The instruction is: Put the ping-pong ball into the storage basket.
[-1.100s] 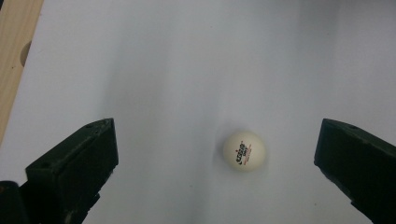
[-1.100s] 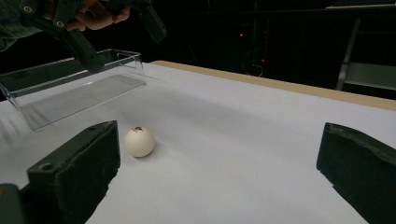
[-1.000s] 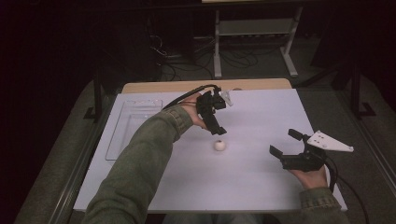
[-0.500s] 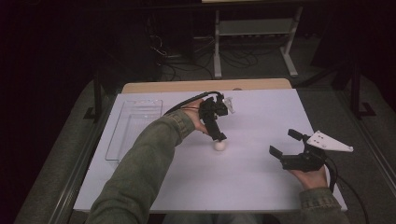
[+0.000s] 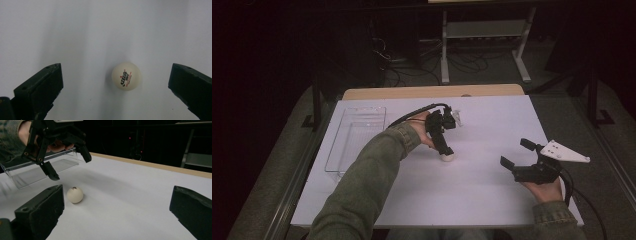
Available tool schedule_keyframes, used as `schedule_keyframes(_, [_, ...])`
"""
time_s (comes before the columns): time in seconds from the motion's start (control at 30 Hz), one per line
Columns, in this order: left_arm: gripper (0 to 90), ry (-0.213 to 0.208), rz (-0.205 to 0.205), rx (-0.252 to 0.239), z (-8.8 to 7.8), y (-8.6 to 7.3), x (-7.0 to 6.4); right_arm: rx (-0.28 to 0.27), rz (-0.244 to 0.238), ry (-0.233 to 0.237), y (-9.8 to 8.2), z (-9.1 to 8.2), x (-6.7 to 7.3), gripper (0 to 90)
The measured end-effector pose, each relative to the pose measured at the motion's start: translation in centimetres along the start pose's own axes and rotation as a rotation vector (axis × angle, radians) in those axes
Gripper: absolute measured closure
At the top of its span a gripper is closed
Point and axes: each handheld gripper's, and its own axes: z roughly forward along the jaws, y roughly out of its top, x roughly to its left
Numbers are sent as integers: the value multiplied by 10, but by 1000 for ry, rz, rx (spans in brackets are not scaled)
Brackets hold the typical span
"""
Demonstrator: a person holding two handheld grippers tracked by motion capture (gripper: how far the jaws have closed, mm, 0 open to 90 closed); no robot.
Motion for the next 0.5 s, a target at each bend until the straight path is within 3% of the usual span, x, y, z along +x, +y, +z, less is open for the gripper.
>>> schedule_keyframes(0.5, [0, -28, -6, 8, 25, -13, -3, 1, -1, -3, 0, 0, 0, 0])
